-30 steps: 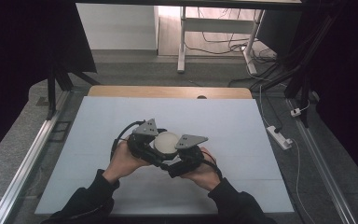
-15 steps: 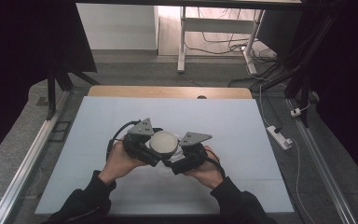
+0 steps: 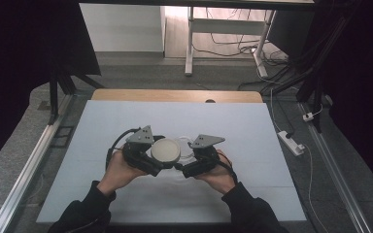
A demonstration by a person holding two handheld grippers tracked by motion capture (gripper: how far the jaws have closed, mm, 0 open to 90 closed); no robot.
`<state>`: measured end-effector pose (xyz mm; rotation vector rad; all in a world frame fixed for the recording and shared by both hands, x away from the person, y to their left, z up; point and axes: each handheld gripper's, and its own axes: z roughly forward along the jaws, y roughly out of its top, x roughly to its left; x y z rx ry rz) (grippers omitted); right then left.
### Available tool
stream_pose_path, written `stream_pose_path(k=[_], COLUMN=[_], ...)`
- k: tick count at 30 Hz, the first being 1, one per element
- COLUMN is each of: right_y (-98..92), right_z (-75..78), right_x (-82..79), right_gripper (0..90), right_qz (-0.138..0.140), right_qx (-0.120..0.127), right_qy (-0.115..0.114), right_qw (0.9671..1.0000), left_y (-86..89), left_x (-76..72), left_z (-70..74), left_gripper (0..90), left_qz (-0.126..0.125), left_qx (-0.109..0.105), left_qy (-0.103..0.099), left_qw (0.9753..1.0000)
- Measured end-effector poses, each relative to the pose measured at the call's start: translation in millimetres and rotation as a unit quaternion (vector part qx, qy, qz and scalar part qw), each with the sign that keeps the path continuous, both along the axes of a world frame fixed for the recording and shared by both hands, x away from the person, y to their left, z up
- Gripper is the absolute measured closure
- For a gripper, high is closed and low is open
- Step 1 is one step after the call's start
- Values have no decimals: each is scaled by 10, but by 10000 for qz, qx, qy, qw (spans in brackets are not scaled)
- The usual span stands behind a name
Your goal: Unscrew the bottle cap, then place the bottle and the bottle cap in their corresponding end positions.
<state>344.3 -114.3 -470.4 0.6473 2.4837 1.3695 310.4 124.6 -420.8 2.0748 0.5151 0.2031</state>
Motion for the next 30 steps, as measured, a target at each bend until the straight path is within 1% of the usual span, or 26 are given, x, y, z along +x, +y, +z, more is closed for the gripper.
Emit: stream_pose_path(k=[8, 14, 23, 28, 30], right_y=[-35, -49, -75, -77, -68], right_z=[11, 34, 44, 67, 82], right_x=[33, 58, 123, 189, 239], right_gripper=[67, 67, 67, 67, 67], right_qz=[-83, -148, -224, -299, -341], right_qx=[15, 27, 30, 49, 58], right_qy=[-21, -32, -41, -79, -92], right_qw=[10000, 9999, 9997, 9995, 9994], left_y=[80, 102, 48, 7, -8], left_x=[-68, -115, -180, -222, -235], left_z=[-26, -23, -79, -112, -133], left_gripper=[80, 80, 80, 80, 80], left_qz=[-5, -42, -117, -220, -237], left_qx=[-18, -90, -122, -148, -151], left_qy=[25, 14, 8, -32, -33], left_qw=[10000, 9999, 9999, 9996, 9996])
